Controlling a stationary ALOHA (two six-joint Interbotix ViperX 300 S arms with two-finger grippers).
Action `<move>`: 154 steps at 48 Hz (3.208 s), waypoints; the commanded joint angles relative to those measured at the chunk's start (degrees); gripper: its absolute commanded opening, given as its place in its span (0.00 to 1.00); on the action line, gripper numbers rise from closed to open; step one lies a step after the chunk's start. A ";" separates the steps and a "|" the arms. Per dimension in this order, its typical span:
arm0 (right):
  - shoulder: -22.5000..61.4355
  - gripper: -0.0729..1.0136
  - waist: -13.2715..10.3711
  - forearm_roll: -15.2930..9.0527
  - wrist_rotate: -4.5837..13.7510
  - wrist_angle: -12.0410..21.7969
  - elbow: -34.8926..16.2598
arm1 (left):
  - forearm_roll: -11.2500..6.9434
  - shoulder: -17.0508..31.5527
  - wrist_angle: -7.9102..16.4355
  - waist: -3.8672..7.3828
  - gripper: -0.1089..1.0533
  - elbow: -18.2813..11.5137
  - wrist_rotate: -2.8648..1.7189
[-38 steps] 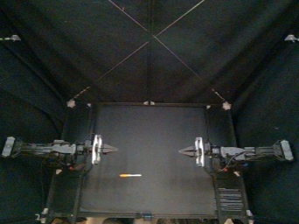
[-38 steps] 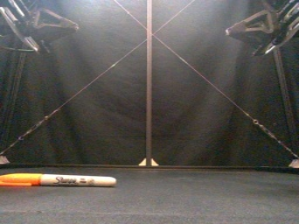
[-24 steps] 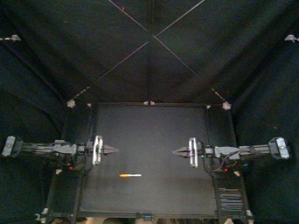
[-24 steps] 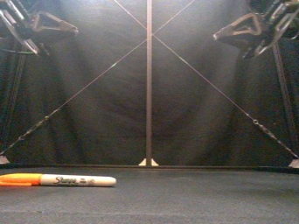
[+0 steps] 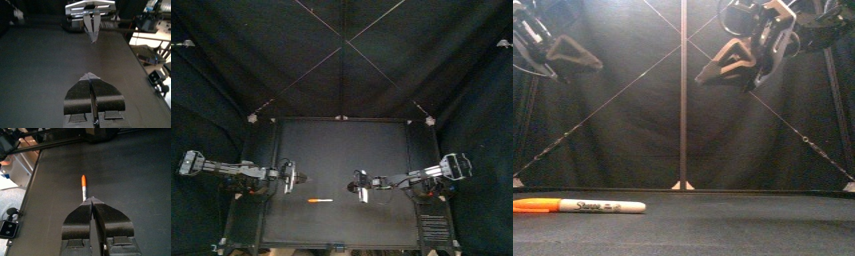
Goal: Uncap the pen
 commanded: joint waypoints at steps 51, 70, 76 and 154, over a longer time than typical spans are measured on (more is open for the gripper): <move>28.74 0.81 -1.67 0.26 -0.09 16.35 -27.51 | -2.81 -0.35 8.70 -0.35 0.57 0.00 0.53; 31.20 0.80 -1.67 0.44 -0.09 20.39 -28.83 | -2.81 -0.35 8.61 -0.18 0.67 -0.09 0.53; 31.55 0.75 -1.41 0.18 0.00 21.62 -29.27 | -2.81 -0.26 8.53 -0.18 0.67 -0.18 0.53; 15.21 0.43 -8.09 -10.55 -0.35 33.66 -30.41 | -5.36 14.77 10.37 2.81 0.96 -5.71 0.26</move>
